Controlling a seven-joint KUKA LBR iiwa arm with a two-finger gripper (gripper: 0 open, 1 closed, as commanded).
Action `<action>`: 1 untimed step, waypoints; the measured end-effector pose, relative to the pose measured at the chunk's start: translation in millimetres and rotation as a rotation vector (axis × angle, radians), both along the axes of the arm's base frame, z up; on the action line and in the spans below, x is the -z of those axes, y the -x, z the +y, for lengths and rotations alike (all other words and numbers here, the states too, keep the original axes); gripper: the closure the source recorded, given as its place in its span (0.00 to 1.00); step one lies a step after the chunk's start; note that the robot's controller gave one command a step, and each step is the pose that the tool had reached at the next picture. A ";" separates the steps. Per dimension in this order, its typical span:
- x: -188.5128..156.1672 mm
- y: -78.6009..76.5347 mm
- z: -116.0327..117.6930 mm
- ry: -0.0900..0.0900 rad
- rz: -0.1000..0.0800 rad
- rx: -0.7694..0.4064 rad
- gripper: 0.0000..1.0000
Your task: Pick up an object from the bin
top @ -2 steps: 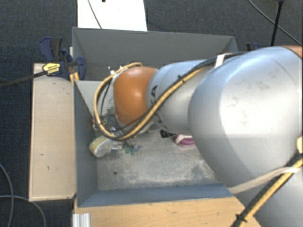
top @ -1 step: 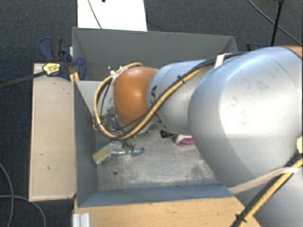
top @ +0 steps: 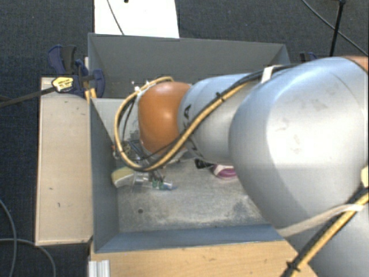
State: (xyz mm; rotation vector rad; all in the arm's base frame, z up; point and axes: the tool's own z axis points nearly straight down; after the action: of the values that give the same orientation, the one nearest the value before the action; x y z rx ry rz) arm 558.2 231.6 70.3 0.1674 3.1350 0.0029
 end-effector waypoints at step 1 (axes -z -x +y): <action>-40.1 5.2 10.1 -0.002 -0.003 -0.017 1.00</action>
Offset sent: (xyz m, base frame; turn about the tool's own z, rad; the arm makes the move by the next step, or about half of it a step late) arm -0.0062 0.0090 0.0373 -0.0115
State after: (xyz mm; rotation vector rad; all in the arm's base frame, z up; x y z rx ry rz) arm 553.0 241.6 110.4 0.1403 3.1332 0.0060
